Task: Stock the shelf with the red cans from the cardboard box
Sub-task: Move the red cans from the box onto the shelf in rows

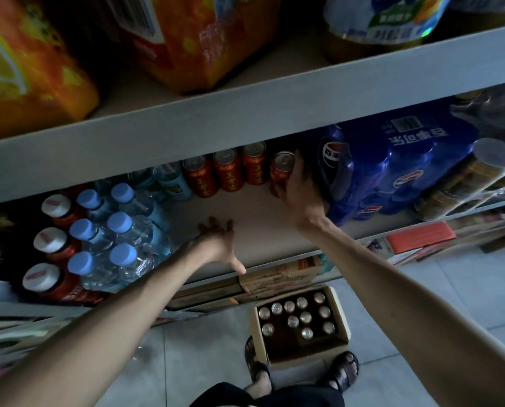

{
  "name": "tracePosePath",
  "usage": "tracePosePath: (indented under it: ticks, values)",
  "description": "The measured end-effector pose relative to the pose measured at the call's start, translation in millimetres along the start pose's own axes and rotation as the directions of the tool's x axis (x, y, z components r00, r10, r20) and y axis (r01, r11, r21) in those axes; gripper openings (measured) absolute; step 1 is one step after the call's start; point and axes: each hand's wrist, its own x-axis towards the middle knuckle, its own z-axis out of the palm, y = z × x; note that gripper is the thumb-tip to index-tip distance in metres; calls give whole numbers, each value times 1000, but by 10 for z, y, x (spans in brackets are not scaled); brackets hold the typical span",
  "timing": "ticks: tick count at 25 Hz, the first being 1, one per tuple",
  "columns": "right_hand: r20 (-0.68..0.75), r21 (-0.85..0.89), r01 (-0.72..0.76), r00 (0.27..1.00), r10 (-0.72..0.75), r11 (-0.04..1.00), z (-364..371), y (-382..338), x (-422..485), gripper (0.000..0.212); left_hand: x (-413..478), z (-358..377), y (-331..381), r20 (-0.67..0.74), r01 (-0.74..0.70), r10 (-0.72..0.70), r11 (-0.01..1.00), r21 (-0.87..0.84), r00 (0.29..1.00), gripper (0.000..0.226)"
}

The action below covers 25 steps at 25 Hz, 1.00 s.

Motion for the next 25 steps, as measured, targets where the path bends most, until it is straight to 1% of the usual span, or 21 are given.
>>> tracePosePath:
  ticks: [1, 2, 4, 6, 7, 9, 11, 15, 17, 19, 20, 22, 23, 25]
  values:
    - [10, -27, -64, 998, 64, 998, 80, 54, -126, 55, 10, 1, 10, 4, 1, -1, 1000, 3, 1000, 134]
    - [48, -75, -82, 995, 86, 994, 156, 120, -271, 57, 17, 2, 12, 8, -3, 3, 1000, -8, 1000, 132]
    - [88, -53, -125, 988, 129, 991, 286, 172, -402, 65, 46, 6, 0, 9, -11, 12, 999, -49, 1000, 120]
    - [77, -11, -192, 978, 193, 981, 388, 172, -329, 60, 75, 17, -23, 13, -19, 19, 998, -64, 1000, 111]
    - [75, -17, -239, 968, 240, 971, 424, 166, -274, 55, 77, 26, -33, 14, -25, 26, 998, -64, 1000, 113]
    - [51, -31, -284, 957, 286, 958, 447, 118, -146, 50, 88, 45, -45, -3, -44, 44, 998, -48, 999, 125]
    - [12, 18, -337, 942, 336, 941, 503, 125, -66, 50, 92, 62, -46, -24, -42, 42, 999, -14, 999, 135]
    - [38, 77, -365, 931, 363, 928, 537, 98, 26, 45, 95, 67, -39, -28, -13, 14, 999, 34, 1000, 138]
    - [49, 28, -346, 938, 344, 938, 555, 118, 80, 42, 93, 73, -42, -17, -3, 3, 1000, 32, 1000, 138]
    - [55, 19, -338, 940, 336, 941, 598, 148, 69, 46, 83, 83, -45, -32, -4, 5, 1000, 27, 999, 137]
    - [64, 65, -330, 943, 326, 942, 613, 125, 22, 50, 75, 86, -44, -49, -10, 12, 999, 30, 999, 137]
    - [46, 253, -314, 949, 312, 915, 644, 63, -119, 63, 68, 87, -39, -84, -27, 30, 999, 29, 996, 138]
    - [52, 304, -309, 950, 309, 901, 657, 22, -181, 70, 69, 87, -41, -96, -33, 35, 999, 25, 995, 138]
    - [114, 359, -297, 955, 274, 885, 671, -37, -279, 87, 71, 91, -54, -105, -42, 44, 999, 14, 994, 138]
